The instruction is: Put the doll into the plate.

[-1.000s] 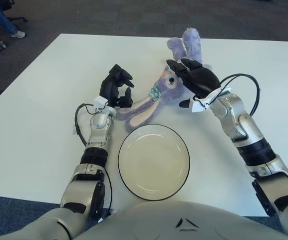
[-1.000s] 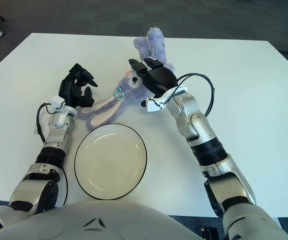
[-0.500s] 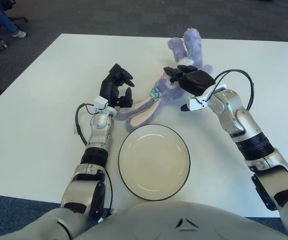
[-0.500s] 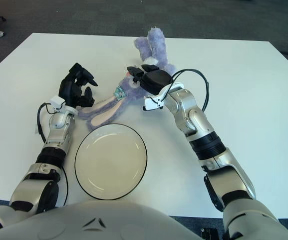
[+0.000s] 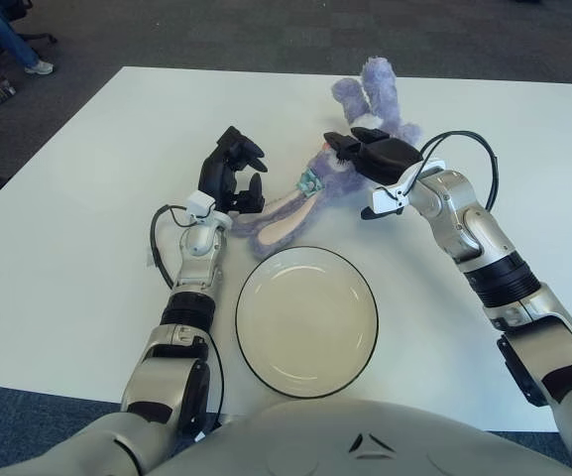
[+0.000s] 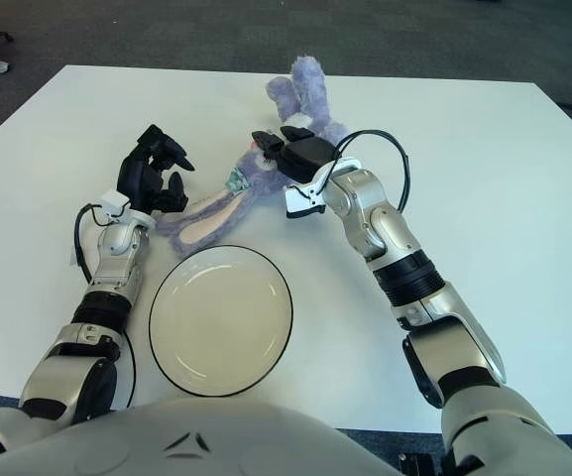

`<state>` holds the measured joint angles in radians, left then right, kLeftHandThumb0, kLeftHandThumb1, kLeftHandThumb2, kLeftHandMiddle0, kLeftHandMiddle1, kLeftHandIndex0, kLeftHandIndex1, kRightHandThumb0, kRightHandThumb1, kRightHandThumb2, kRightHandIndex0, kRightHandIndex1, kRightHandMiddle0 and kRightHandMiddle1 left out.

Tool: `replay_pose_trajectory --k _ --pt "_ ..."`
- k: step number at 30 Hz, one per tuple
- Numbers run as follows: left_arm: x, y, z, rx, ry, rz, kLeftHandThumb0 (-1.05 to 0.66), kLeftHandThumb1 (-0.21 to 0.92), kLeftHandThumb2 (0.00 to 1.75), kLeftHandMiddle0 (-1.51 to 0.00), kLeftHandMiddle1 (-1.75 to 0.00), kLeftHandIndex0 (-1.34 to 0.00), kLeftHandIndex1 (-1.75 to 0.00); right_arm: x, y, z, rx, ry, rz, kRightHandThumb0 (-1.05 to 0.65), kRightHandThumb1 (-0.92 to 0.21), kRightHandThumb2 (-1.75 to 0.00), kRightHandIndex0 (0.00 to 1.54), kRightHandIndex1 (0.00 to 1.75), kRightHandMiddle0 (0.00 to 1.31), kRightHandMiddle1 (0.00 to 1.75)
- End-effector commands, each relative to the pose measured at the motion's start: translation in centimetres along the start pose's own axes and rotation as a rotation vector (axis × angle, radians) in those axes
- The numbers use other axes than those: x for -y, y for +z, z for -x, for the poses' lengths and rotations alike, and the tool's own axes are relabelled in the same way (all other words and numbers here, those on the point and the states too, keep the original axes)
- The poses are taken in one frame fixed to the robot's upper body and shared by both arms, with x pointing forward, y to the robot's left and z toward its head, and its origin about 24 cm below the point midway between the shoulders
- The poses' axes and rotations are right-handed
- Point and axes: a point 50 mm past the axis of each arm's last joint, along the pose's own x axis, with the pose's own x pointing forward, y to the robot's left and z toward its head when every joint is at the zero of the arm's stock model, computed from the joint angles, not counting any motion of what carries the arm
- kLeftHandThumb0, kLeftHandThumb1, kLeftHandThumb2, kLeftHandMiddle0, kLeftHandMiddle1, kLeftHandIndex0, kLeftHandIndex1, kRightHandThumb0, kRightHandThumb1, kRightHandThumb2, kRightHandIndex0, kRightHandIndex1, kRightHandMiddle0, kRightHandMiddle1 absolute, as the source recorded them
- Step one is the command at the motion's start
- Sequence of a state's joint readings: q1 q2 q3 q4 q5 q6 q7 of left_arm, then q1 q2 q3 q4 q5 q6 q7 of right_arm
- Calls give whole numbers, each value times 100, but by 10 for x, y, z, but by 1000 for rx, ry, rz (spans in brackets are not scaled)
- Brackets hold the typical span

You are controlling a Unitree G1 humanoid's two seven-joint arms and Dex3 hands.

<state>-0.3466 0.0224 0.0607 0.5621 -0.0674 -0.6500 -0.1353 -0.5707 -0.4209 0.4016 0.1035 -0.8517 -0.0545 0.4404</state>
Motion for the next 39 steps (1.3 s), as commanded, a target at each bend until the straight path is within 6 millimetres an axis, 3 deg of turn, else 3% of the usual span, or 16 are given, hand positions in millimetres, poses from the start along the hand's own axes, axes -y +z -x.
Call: replay_pose_trajectory --k 1,14,32,34,35,39 --pt "7 -29 35 -153 13 24 -1 33 131 -49 -175 -47 -175 -3 -4 -5 -11 22 -3 -13 -10 -116 4 2 0 0" --pt "8 -29 36 -152 14 28 -1 33 131 -49 -175 -48 -175 -12 -8 -26 -28 57 29 -28 -15 -108 3 1 0 0" --pt "8 -28 37 -144 15 19 -1 33 132 -49 -175 -48 -175 -26 -6 -50 -59 -64 33 -2 -15 -119 15 8 0 0" --pt "8 -28 37 -144 16 21 -1 33 132 -49 -175 -48 -175 -27 -7 -52 -60 -67 59 2 -14 -123 8 38 0 8" --pt "9 -28 37 -143 17 21 -1 33 132 -49 -175 -48 -175 -27 -7 -53 -58 -70 74 6 -13 -124 5 56 0 26" --pt "8 -28 37 -141 19 21 -1 33 132 -49 -175 -48 -175 -29 -7 -56 -50 -90 81 12 -9 -128 1 90 0 63"
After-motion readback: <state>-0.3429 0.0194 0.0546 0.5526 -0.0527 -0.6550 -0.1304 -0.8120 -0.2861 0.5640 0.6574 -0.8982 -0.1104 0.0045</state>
